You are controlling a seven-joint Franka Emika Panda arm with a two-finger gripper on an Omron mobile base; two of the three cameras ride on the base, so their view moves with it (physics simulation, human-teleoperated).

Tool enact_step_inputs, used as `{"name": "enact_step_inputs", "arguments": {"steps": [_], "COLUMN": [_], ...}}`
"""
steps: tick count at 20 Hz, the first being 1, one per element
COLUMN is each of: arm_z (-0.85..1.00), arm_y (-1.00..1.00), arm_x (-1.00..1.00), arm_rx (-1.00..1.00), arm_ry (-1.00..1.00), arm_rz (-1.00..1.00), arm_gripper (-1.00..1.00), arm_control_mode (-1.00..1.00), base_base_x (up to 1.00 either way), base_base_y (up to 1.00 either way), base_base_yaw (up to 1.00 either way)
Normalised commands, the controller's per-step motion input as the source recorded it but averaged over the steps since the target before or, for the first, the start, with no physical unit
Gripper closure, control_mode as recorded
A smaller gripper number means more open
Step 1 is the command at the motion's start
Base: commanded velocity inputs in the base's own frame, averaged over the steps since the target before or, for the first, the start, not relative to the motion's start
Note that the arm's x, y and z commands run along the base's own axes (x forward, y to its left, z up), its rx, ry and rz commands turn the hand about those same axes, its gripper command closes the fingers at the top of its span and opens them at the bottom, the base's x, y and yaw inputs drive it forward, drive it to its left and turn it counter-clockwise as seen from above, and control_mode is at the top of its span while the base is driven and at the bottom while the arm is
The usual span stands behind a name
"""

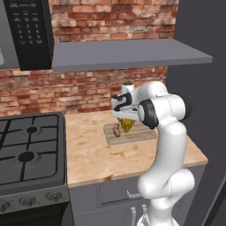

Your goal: Retrieve the reheated potato from the microwave, then place the potato, cheese, and condiment on the cutting board.

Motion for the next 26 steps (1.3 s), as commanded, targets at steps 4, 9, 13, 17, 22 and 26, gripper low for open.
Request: {"name": "enact_step_inputs", "arguments": {"steps": [4,9,13,17,22,26], "arm_z": [0.10,0.07,-0.09,-0.17,-0.04,-0.10], "arm_y": [0.00,0.01,0.00,0.00,0.00,0.00], "arm_x": [-0.03,-0.11,-0.06,0.00,-0.11,-0.03], "arm_rx": [0.00,0.00,-0.01,-0.01,0.00,0.00], "arm_ry": [0.00,0.00,0.02,0.01,0.00,-0.02], "arm_rz": [-0.03,0.00,0.00,0.00,0.00,0.00], "arm_gripper": [-1.00,-1.00,-1.00,-1.00,-1.00,-1.00], "arm_control_mode": [-1.00,-1.00,-1.00,-1.00,-1.00,-1.00], "base_base_x": [0.00,0.00,0.00,0.00,0.00,0.00], "base_base_y": [0.00,0.00,0.00,0.00,0.00,0.00], "base_base_yaw": [0.00,0.00,0.00,0.00,0.00,0.00]}}
